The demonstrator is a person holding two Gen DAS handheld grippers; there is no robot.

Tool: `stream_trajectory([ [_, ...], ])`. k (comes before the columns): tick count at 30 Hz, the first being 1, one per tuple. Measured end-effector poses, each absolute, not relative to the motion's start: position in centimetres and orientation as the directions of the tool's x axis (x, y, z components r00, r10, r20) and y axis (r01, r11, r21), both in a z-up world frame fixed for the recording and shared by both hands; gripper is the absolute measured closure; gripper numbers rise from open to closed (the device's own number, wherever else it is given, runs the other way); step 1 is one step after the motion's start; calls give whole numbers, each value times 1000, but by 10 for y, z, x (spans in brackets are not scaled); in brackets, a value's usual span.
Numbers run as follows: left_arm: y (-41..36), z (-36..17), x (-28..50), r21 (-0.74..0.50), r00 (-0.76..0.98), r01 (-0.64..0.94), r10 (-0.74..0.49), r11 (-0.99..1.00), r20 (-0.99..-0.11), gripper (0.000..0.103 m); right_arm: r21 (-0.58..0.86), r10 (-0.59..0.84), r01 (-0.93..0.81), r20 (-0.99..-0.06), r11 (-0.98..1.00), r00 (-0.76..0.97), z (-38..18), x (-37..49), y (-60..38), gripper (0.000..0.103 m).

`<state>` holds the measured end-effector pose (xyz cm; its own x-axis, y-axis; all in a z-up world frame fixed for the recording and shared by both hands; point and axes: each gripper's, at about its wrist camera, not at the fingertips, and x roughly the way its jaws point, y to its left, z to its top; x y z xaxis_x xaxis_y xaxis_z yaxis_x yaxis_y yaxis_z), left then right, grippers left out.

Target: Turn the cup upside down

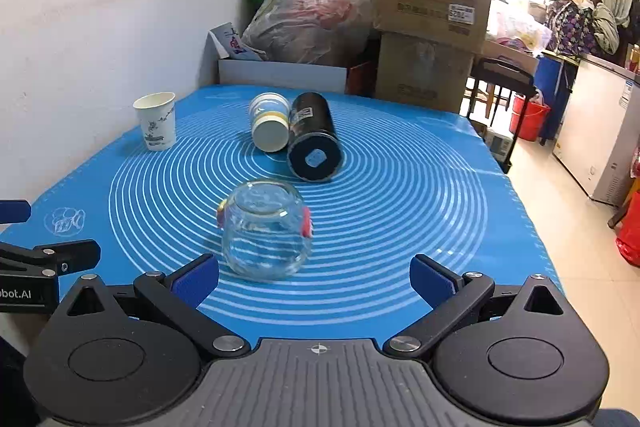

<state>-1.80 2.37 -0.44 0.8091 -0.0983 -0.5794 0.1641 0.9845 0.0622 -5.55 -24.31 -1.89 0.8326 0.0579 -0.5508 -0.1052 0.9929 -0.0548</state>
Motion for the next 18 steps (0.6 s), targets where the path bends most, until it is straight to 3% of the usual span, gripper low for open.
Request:
stream_trajectory([
  [18, 9, 6, -50, 71, 800, 196, -118, 978, -588, 4, -4, 88, -111, -578, 994, 812, -15, -101, -261, 0],
])
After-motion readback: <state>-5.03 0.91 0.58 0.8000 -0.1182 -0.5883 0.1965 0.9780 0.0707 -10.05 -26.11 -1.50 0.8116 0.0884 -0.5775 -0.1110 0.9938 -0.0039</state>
